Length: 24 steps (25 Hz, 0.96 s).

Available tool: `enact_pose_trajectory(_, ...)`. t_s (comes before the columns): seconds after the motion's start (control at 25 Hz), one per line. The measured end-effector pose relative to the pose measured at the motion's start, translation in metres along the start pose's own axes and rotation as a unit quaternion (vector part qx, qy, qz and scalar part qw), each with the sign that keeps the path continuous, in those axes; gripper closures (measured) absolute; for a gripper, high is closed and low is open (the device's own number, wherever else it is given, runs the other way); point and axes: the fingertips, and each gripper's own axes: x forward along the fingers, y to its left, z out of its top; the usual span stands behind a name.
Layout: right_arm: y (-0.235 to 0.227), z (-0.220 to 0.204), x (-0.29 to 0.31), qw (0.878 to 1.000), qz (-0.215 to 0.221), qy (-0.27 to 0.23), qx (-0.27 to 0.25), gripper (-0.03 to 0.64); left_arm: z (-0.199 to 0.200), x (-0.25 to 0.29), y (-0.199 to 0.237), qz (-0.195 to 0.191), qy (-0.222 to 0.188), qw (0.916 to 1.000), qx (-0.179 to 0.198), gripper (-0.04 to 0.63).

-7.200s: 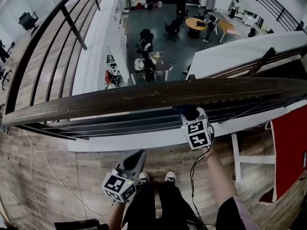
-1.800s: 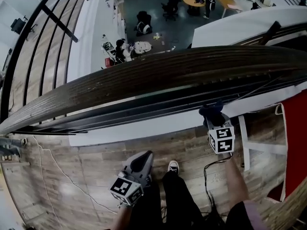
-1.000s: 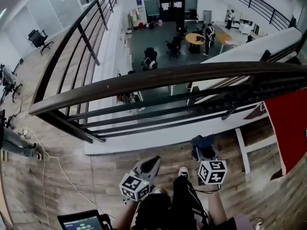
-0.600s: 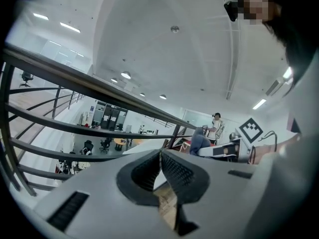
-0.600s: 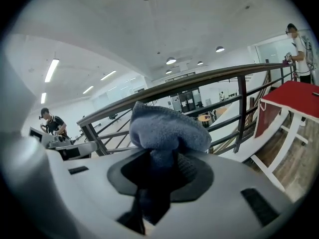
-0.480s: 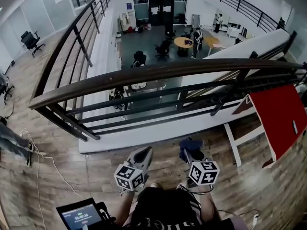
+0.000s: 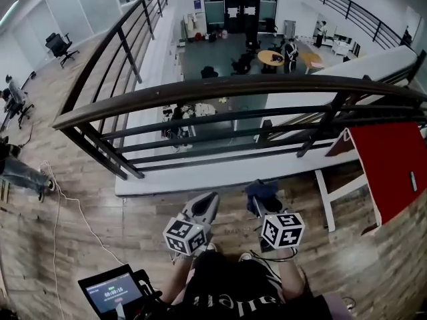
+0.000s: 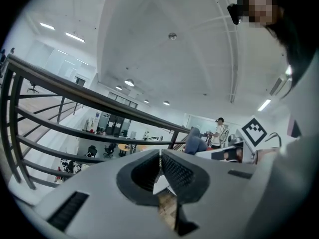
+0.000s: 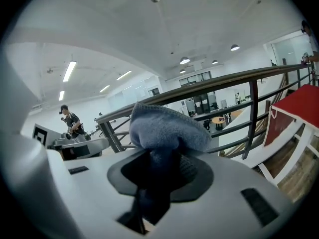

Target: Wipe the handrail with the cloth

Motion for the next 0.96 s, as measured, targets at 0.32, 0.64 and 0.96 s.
enact_pose_trajectory(0.32, -0.016, -0.013, -0.039, 1.0, 0.014, -0.001, -0.002, 0.509, -0.017, -0.004, -0.053, 0.005, -0.001, 0.9999, 0.01, 0.595)
enact_pose_trajectory(0.64, -0.011, -0.029, -0.063, 0.999, 0.028, -0.003, -0.014, 0.508, -0.028, -0.018, -0.076, 0.014, -0.005, 0.9997, 0.021, 0.595)
enact_pose_trajectory(0.96, -0.014, -0.022, -0.081, 1.0, 0.016, -0.011, -0.019, 0.508, -0.02, -0.014, -0.091, 0.001, -0.005, 0.9997, 0.026, 0.595)
